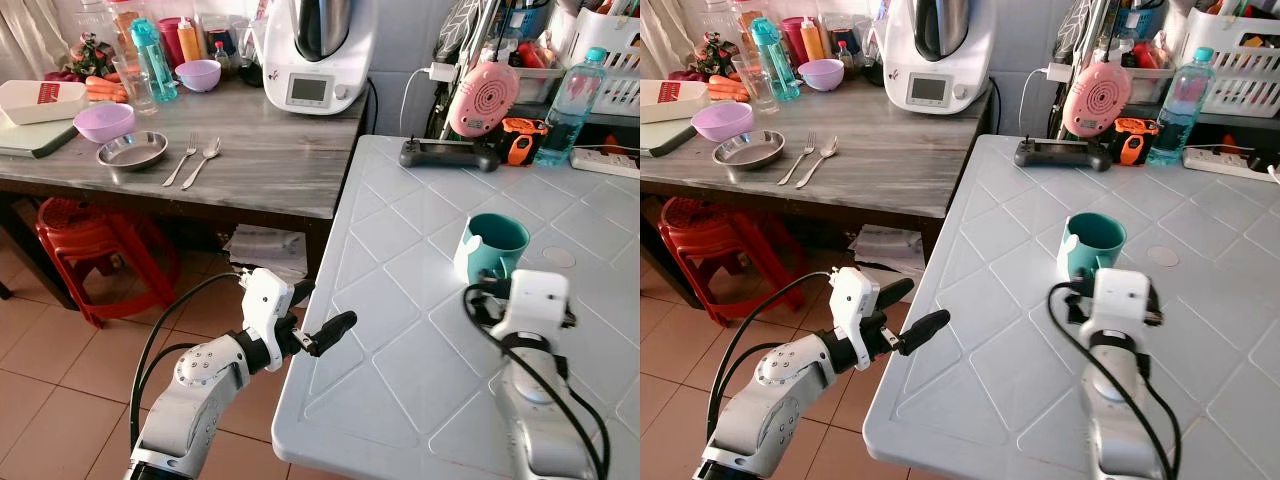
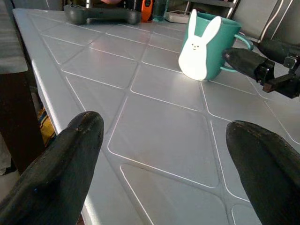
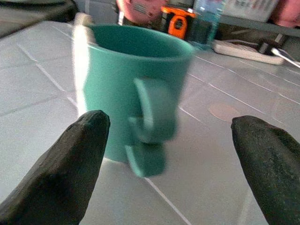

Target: Setting the table

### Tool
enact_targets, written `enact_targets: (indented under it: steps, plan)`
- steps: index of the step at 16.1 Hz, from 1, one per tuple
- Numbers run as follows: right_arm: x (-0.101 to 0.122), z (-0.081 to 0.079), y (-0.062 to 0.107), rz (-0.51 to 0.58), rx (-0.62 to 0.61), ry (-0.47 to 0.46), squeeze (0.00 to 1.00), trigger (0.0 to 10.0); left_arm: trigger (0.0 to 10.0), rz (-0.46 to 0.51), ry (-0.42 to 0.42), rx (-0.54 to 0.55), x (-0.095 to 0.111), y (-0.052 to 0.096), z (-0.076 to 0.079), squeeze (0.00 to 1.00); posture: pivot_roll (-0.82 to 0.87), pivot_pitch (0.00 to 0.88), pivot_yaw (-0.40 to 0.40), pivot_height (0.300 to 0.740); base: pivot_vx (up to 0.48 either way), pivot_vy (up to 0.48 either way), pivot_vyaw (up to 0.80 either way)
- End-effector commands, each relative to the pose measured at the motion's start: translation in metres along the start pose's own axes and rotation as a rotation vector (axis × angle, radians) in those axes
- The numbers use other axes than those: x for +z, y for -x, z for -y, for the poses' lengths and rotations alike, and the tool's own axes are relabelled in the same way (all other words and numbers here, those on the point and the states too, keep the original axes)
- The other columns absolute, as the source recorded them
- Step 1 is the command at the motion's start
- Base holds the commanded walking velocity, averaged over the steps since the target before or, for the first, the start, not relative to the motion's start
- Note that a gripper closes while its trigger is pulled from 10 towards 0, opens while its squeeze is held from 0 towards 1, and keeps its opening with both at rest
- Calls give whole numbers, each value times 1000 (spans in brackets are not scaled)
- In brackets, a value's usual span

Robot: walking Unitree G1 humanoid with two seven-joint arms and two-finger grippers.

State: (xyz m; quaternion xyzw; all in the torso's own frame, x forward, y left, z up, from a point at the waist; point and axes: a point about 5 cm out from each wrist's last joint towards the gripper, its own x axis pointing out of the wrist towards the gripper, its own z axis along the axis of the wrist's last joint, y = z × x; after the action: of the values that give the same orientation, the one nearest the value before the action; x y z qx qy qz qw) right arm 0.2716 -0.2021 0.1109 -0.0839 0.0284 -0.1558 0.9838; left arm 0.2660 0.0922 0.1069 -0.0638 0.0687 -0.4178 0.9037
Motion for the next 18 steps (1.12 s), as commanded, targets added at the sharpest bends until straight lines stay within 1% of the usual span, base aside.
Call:
enact_targets:
  steps: [1,5,9,10,11,12,13,14,18]
  plan:
    - [8,-4,-2,34,17,-10,0,10000,10000,-1,-12,-8,2,-1,0,0,-29,10,47,740,0,0,0]
    - [9,-2,-15,28,34,-12,0,10000,10000,-7,-16,5,1,1,-1,0,-25,13,44,740,0,0,0]
    - [4,4,-15,6,31,-24,0,10000,10000,-6,-16,8,2,1,-1,0,-23,17,44,740,0,0,0]
    - [3,5,-15,6,33,-27,0,8392,10000,-7,-16,7,2,1,-1,0,-25,16,45,740,0,0,0]
    - [1,6,-15,3,32,-36,0,941,10000,-8,-17,5,1,1,-1,0,-26,16,47,740,0,0,0]
    - [1,7,-15,3,31,-37,0,941,10000,-8,-17,4,1,0,-1,0,-26,16,47,740,0,0,0]
    - [1,7,-16,4,32,-36,0,275,10000,-7,-17,4,2,0,-1,0,-25,16,48,740,0,0,0]
    - [1,7,-17,6,38,-37,0,0,10000,-8,-20,5,2,0,-1,0,-26,16,48,740,0,0,0]
    - [-1,5,-16,2,51,-49,0,0,10000,-9,-21,9,2,0,-2,0,-23,15,48,740,0,0,0]
